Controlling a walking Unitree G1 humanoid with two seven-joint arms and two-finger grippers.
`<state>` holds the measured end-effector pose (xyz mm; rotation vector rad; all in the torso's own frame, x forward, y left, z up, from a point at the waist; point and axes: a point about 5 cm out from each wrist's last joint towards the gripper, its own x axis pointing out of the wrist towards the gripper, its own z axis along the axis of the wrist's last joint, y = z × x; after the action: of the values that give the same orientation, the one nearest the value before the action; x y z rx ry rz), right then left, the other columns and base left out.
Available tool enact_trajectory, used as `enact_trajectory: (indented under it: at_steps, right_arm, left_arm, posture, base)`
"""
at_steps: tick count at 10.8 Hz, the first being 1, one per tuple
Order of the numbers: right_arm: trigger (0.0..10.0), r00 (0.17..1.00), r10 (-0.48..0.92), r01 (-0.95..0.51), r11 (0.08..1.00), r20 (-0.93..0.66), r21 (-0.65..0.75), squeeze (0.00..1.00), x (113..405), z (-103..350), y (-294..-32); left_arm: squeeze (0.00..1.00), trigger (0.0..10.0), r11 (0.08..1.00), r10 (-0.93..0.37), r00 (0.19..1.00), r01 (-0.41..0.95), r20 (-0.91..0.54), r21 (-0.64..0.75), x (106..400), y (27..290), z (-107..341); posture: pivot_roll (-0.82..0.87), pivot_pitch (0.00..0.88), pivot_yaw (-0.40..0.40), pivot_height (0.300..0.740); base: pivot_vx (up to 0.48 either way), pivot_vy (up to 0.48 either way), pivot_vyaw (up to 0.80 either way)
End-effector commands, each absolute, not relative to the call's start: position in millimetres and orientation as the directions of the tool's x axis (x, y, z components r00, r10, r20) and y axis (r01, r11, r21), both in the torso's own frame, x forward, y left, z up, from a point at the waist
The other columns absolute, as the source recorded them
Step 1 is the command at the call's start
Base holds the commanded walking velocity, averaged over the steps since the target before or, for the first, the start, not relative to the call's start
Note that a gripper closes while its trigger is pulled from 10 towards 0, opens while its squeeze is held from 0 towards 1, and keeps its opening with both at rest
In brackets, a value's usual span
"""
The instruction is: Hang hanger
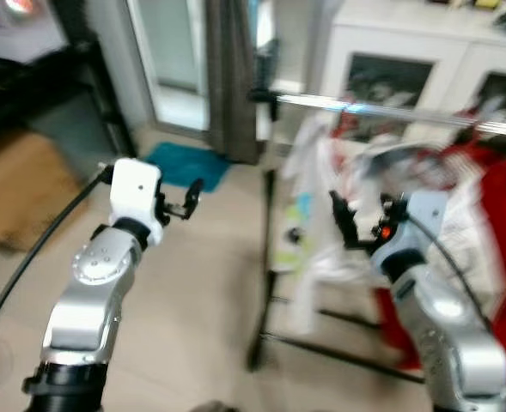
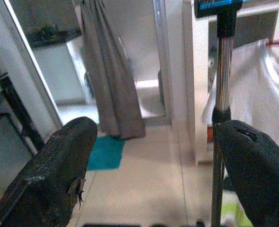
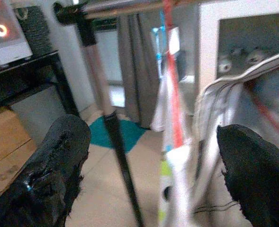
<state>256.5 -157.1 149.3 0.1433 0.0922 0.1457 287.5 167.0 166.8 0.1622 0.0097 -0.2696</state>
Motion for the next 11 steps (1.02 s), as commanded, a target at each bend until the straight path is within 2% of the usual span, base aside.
enact_trajectory:
  at_steps: [1, 3, 5, 6, 7, 11]
  right_arm:
    - [10.0, 0.984, 0.161, -0.147, 0.976, -0.075, 0.161, 0.00, 256.8, 153.3, -152.8]
    - [10.0, 0.993, 0.096, -0.085, 0.985, -0.072, 0.147, 0.00, 257.2, 150.1, -153.7]
    - [10.0, 0.993, 0.102, -0.092, 0.986, -0.064, 0.141, 0.00, 258.3, 152.4, -153.8]
    - [10.0, 0.994, 0.090, -0.082, 0.988, -0.057, 0.130, 0.00, 260.3, 154.3, -155.6]
    - [10.0, 0.995, 0.088, -0.081, 0.989, -0.054, 0.122, 0.00, 260.5, 154.9, -155.7]
    - [10.0, 0.996, 0.083, -0.077, 0.990, -0.042, 0.119, 0.00, 259.7, 155.7, -153.2]
  left_arm:
    - [0.00, 10.0, 0.948, -0.269, 0.962, 0.273, -0.042, 0.163, 286.4, 166.2, 166.4]
    - [0.00, 10.0, 0.942, -0.287, 0.957, 0.289, -0.036, 0.168, 284.1, 162.8, 162.9]
    - [0.00, 10.0, 0.937, -0.325, 0.943, 0.331, -0.068, 0.114, 277.4, 157.9, 154.9]
    - [0.00, 10.0, 0.926, -0.361, 0.928, 0.368, -0.086, 0.088, 272.2, 153.9, 148.1]
    - [0.00, 10.0, 0.920, -0.373, 0.923, 0.382, -0.097, 0.090, 269.6, 152.6, 144.5]
    - [0.00, 10.0, 0.914, -0.383, 0.916, 0.394, -0.123, 0.093, 265.6, 152.6, 136.6]
  posture:
    - [-0.03, 0.000, 0.049, 0.740]
    - [-0.03, 0.000, 0.047, 0.740]
    - [-0.03, 0.000, 0.042, 0.740]
    - [-0.03, 0.000, 0.040, 0.740]
    - [-0.03, 0.000, 0.039, 0.740]
    - [-0.03, 0.000, 0.040, 0.740]
  base:
    - [0.000, 0.000, 0.00]
    - [0.000, 0.000, 0.00]
    - [0.000, 0.000, 0.00]
    - [0.000, 0.000, -0.80]
    - [0.244, 0.000, -0.80]
    - [0.248, 0.000, 0.00]
